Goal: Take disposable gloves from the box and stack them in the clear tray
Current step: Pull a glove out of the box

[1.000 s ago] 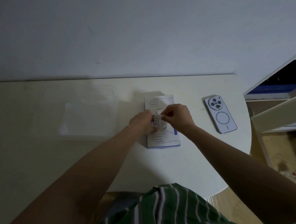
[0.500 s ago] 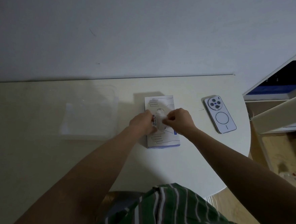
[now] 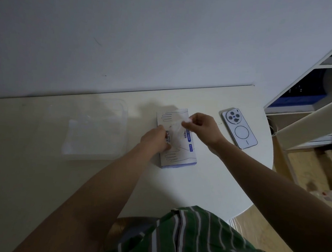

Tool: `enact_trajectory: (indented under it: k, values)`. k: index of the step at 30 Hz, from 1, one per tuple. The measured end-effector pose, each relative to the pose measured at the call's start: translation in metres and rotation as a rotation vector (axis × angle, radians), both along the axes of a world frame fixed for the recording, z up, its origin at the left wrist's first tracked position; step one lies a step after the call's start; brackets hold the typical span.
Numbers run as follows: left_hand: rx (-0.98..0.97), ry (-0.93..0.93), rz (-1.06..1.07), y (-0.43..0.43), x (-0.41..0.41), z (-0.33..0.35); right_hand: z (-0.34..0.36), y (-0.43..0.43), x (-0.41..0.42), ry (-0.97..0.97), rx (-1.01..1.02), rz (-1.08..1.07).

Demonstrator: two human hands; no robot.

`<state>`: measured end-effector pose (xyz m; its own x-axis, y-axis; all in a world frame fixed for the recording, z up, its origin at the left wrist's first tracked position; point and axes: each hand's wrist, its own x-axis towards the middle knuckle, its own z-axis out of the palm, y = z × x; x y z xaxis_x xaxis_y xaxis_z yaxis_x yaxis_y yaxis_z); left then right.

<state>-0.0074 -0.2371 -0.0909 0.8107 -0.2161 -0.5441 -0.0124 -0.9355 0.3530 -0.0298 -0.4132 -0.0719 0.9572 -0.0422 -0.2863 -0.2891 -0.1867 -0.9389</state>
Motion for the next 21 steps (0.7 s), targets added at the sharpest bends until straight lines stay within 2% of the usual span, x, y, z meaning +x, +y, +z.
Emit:
enact_trajectory:
  k: [2, 3, 5, 7, 11, 14, 17, 20, 21]
  values:
    - [0.011, -0.003, -0.002, -0.001, 0.0, 0.0, 0.001, -0.001, 0.0, 0.024, 0.093, -0.035]
    - [0.014, -0.007, 0.0, -0.001, -0.001, 0.0, 0.001, -0.002, -0.001, 0.076, 0.099, 0.013]
    - [0.012, -0.016, 0.002, -0.001, -0.002, 0.0, -0.002, 0.0, -0.006, 0.226, 0.027, 0.148]
    - [0.004, -0.026, 0.008, -0.002, -0.003, 0.0, -0.005, 0.005, -0.009, 0.279, -0.067, 0.149]
    - [0.006, -0.03, 0.02, -0.002, -0.006, 0.0, -0.003, 0.01, -0.006, 0.088, -0.042, -0.015]
    - [0.011, -0.033, 0.022, -0.003, -0.008, 0.0, -0.001, 0.009, -0.003, 0.086, 0.01, 0.062]
    - [0.013, -0.032, 0.025, -0.003, -0.008, 0.0, 0.0, 0.013, -0.007, 0.14, -0.021, 0.191]
    - [0.015, -0.032, 0.02, -0.003, -0.009, 0.001, 0.004, 0.016, -0.007, 0.044, -0.063, 0.121]
    - [0.022, -0.035, 0.018, -0.003, -0.009, 0.001, 0.008, 0.016, -0.006, -0.011, -0.015, 0.089]
